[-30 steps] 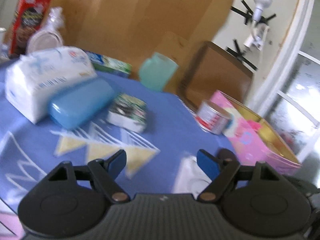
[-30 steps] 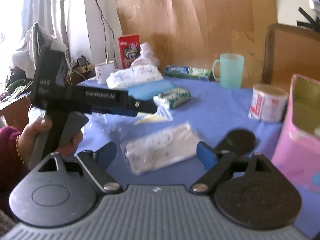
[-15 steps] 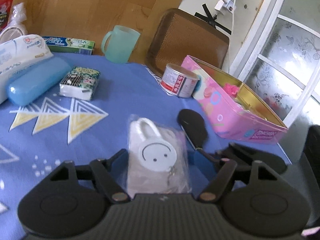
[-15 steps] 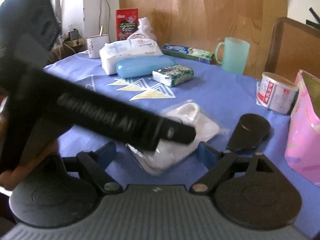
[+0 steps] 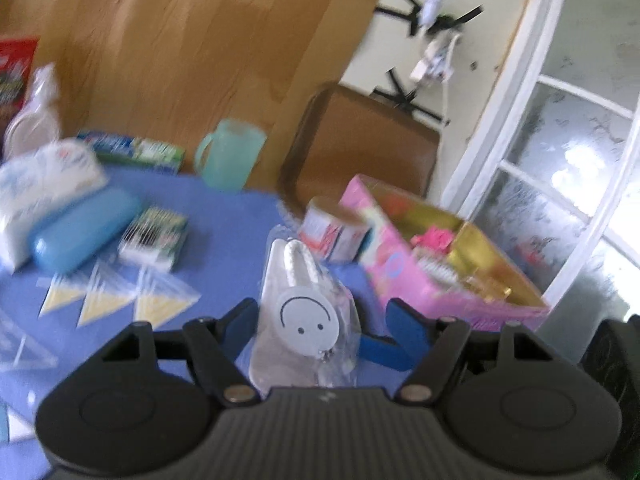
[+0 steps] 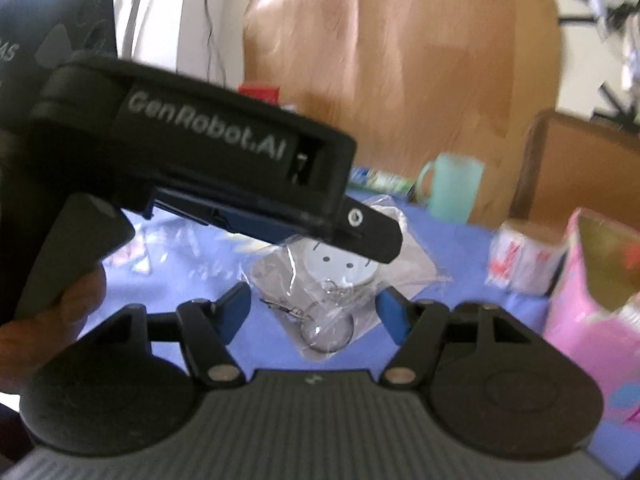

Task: Organize soft objects
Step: 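Carry the bagged smiley item with the left tool into the pink tin, release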

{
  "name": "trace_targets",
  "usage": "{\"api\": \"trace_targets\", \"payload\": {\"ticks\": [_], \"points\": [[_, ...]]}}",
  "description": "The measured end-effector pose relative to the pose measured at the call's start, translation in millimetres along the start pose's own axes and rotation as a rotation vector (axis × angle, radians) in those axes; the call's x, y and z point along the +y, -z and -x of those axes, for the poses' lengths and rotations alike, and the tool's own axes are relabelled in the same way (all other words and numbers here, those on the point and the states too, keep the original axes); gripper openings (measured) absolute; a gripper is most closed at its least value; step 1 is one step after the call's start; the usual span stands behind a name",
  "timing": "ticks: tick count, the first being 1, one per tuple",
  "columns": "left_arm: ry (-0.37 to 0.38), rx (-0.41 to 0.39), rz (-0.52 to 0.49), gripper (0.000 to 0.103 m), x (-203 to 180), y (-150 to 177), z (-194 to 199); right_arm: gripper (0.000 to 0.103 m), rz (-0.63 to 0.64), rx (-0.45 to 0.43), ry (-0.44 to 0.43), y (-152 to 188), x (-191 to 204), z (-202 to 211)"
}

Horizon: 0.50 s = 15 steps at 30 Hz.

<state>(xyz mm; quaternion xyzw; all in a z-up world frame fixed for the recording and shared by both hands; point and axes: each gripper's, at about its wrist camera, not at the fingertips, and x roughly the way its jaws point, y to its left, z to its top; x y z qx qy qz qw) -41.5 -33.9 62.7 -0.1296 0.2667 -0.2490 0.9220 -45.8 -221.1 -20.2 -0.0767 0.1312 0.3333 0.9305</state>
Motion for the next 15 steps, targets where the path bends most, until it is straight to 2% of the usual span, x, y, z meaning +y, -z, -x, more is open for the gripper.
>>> {"api": "trace_targets", "payload": {"ticks": [5, 8, 11, 12, 15], "points": [[0.083, -0.047, -0.11, 0.072, -46, -36, -16, 0.071, 0.021, -0.123, 0.133, -16, -29, 24], [0.147, -0.055, -0.179, 0.072, -79, -51, -40, 0.071, 0.002, -0.16, 0.222, -20, -60, 39], [0.203, -0.048, -0.222, 0.072, -107, -57, -72, 0.071, -0.013, -0.16, 0.312, -19, -92, 45], [0.209, -0.043, -0.224, 0.075, -113, -57, -84, 0.071, -0.016, -0.152, 0.34, -17, -105, 45], [0.168, -0.028, -0.223, 0.077, -124, -55, -122, 0.075, -0.007, -0.104, 0.453, -11, -138, 31]]}}
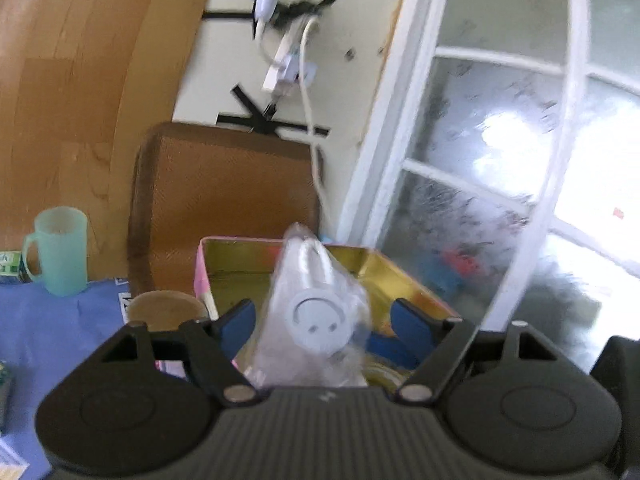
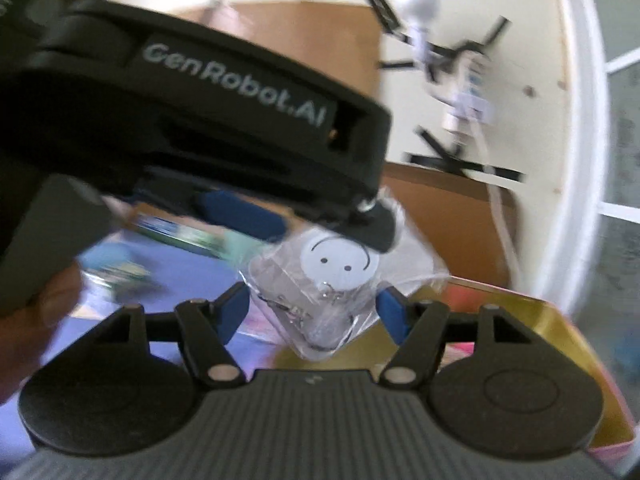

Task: Organize soft objects
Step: 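Carry the bagged smiley item with the left tool into the pink tin, release, then move the right tool over the black oval object on the table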

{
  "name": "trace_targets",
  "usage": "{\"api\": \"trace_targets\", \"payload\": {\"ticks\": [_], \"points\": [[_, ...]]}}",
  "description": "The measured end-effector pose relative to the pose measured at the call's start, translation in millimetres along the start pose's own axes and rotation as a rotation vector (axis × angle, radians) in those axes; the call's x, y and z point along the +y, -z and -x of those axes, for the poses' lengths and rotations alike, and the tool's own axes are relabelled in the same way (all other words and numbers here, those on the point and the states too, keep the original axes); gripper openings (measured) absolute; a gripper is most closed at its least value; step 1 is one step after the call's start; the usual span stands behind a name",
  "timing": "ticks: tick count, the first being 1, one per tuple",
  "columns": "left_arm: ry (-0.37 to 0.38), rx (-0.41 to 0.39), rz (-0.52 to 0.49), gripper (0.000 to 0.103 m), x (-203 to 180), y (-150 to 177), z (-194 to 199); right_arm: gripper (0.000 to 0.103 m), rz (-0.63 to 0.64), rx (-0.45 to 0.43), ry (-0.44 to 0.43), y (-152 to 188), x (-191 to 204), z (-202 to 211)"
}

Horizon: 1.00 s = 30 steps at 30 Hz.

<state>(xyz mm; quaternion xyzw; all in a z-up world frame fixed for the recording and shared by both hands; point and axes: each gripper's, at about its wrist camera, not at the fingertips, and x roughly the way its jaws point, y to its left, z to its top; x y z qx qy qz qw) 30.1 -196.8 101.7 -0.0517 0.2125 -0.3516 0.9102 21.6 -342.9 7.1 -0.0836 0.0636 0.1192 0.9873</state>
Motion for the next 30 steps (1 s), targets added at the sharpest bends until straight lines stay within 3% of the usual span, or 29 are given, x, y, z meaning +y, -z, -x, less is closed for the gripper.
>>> {"api": "trace_targets", "payload": {"ticks": [3, 6, 10, 15, 19, 24, 27, 30], "points": [[-0.094, 0.047, 0.03, 0.077, 8, 9, -19, 0.075, -0.008, 0.073, 0.111, 10, -21, -26], [-0.1, 0.049, 0.045, 0.077, 19, 17, -9, 0.075, -0.138, 0.044, 0.084, 18, -45, -18], [-0.153, 0.024, 0.009, 0.082, 30, 26, 18, 0.074, -0.204, 0.004, 0.091, 23, -50, -5], [-0.224, 0.022, 0.054, 0.082, 59, 42, 50, 0.068, -0.258, -0.055, 0.048, 27, -33, 24], [-0.292, 0.06, 0.133, 0.082, 91, 62, 70, 0.066, -0.262, -0.043, -0.074, 25, -4, 31], [-0.352, 0.081, 0.182, 0.082, 116, 89, 92, 0.066, -0.162, 0.057, -0.254, 20, 49, 18], [-0.381, 0.08, 0.193, 0.082, 126, 98, 99, 0.066, -0.089, 0.16, -0.267, 23, 75, 0], [-0.388, 0.073, 0.219, 0.084, 138, 106, 107, 0.067, -0.105, 0.275, -0.263, 26, 79, -27]]}}
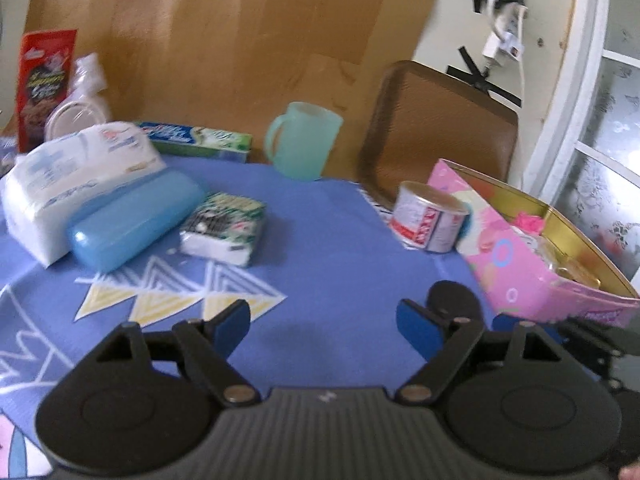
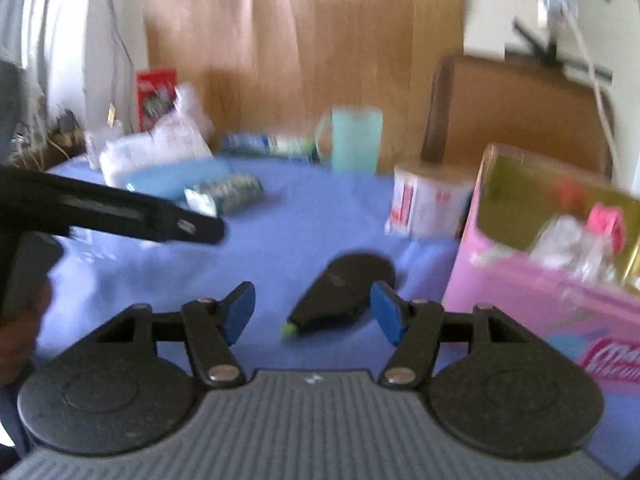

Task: Organize soft objects
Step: 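Move the right tool over the black oval object on the table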

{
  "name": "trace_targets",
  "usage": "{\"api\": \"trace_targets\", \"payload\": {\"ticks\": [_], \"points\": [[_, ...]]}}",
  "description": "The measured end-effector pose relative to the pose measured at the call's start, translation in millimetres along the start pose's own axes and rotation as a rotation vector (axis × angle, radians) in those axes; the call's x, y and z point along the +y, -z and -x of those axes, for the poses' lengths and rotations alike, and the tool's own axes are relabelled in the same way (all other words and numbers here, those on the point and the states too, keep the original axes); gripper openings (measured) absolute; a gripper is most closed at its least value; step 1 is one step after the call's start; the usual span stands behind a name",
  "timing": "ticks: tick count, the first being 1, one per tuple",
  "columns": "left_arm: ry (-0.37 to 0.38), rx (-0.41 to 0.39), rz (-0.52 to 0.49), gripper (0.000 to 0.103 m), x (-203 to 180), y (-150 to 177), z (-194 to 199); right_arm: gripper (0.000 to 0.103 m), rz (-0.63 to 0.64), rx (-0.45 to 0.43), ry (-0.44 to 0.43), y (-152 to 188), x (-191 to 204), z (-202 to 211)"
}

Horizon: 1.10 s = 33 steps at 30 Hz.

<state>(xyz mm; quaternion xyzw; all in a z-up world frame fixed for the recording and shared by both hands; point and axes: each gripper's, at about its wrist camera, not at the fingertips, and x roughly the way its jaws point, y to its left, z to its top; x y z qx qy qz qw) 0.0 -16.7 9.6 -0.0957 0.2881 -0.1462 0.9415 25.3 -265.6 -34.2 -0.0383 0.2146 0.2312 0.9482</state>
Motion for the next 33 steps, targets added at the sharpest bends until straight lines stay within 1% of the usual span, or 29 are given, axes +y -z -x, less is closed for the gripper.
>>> {"api": "trace_targets", "payload": {"ticks": [2, 4, 8, 10, 13, 16, 20, 22, 23, 30, 33], "points": [[0.02, 0.006, 0.035, 0.084, 7, 1, -3, 0.067, -0.047, 0.048, 0.003, -2, -5, -11], [0.038, -0.005, 0.059, 0.084, 11, 0, -4, 0.067, -0.072, 0.059, 0.01, -6, -8, -18], [0.056, 0.0, 0.091, 0.084, 17, 0, -6, 0.066, -0.042, 0.074, 0.02, -10, 1, -26], [0.056, 0.002, 0.104, 0.084, 19, 1, -7, 0.056, -0.021, 0.075, 0.009, -12, 6, -28], [0.041, 0.005, 0.105, 0.084, 18, 1, -8, 0.047, 0.007, 0.068, -0.006, -10, 13, -29], [0.009, 0.012, 0.084, 0.085, 14, 2, -10, 0.046, 0.053, 0.06, -0.016, -9, 22, -29], [-0.037, 0.021, 0.036, 0.088, 5, 2, -12, 0.047, 0.071, 0.053, -0.007, -8, 24, -28], [-0.055, 0.025, 0.023, 0.094, 2, 2, -13, 0.048, 0.06, 0.055, -0.007, -8, 23, -28], [-0.061, 0.026, 0.022, 0.094, 2, 3, -13, 0.048, 0.054, 0.055, -0.007, -8, 22, -28], [-0.084, 0.031, 0.01, 0.097, 0, 3, -14, 0.06, 0.01, 0.045, -0.013, -8, 16, -26], [-0.084, 0.034, 0.01, 0.1, 0, 2, -15, 0.071, -0.004, 0.024, -0.015, -7, 15, -23]]}}
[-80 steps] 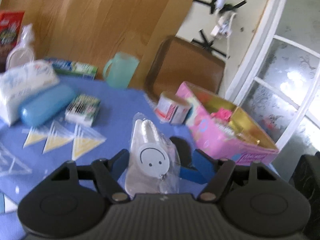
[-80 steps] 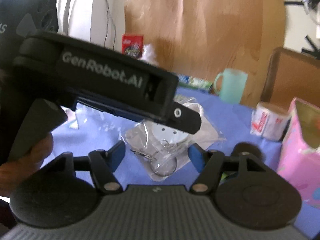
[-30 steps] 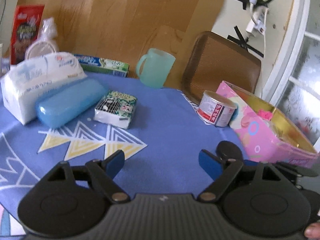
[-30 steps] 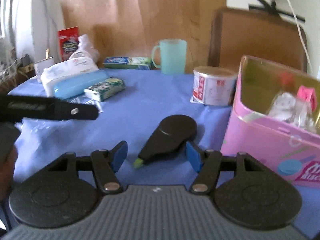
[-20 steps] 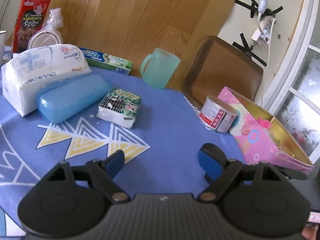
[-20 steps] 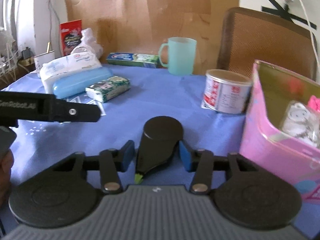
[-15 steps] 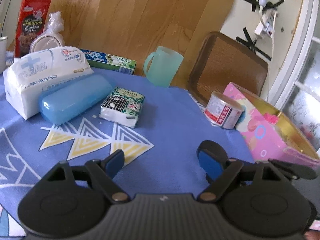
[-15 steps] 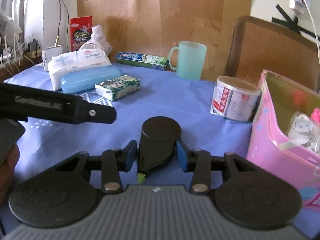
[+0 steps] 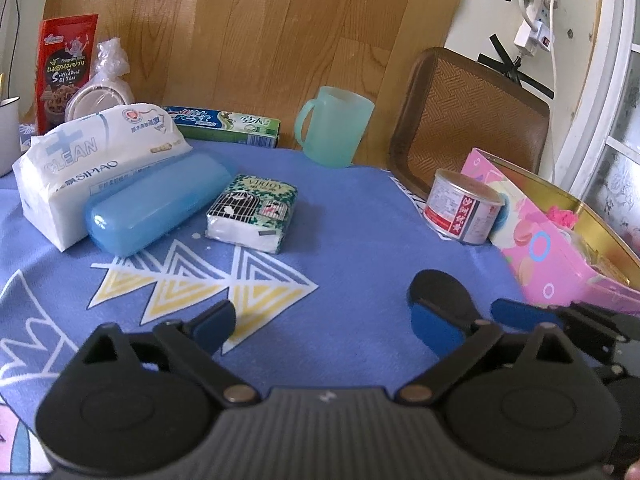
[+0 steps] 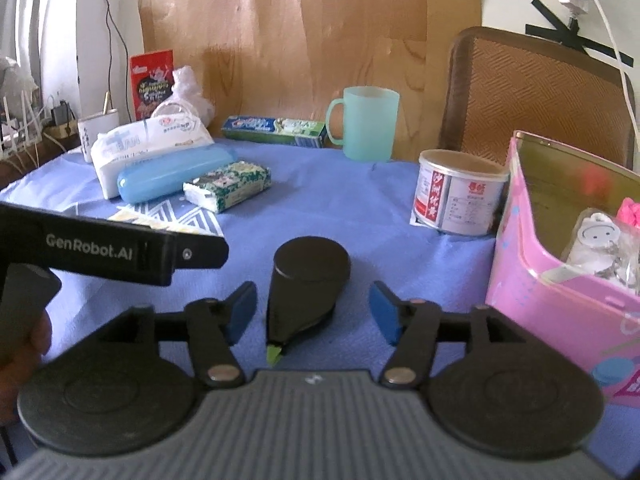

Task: Organize soft objects

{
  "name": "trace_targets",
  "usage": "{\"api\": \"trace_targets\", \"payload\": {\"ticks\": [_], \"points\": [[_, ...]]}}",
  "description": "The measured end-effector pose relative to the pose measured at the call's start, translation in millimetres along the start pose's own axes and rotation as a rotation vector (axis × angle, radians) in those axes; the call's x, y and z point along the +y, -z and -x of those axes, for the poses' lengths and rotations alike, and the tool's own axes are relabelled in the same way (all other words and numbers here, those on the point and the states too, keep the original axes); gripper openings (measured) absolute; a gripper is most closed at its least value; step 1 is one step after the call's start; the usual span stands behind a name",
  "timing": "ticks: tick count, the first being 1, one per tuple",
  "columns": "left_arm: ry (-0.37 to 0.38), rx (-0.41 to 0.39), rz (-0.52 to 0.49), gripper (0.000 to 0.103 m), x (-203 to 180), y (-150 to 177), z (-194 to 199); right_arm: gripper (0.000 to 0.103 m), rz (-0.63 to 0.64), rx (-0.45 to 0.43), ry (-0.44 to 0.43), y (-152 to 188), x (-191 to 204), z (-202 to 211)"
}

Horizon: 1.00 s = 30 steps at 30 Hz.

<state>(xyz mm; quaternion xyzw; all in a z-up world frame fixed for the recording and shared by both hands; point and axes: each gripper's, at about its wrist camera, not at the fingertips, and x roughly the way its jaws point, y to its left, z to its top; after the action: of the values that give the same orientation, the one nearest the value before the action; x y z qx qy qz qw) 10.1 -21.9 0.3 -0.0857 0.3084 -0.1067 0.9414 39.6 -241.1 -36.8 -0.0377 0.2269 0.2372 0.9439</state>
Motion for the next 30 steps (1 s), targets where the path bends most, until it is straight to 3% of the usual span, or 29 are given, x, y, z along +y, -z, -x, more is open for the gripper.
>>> {"api": "trace_targets", "payload": {"ticks": [4, 15, 24, 30], "points": [[-0.002, 0.001, 0.007, 0.103, 1.0, -0.5, 0.2, 0.08, -0.002, -0.029, 0.01, 0.6, 0.5, 4.6], [0.002, 0.001, 0.01, 0.103, 2.1, -0.3, 0.5, 0.088, -0.017, -0.053, 0.04, 0.8, -0.4, 7.5], [0.039, -0.008, 0.041, 0.103, 9.9, -1.7, 1.1, 0.088, -0.009, -0.044, 0.031, 0.6, 0.6, 6.0], [0.023, -0.007, 0.021, 0.103, 6.2, -0.7, 0.1, 0.088, -0.013, -0.042, 0.025, 0.6, -0.8, 5.5]]}}
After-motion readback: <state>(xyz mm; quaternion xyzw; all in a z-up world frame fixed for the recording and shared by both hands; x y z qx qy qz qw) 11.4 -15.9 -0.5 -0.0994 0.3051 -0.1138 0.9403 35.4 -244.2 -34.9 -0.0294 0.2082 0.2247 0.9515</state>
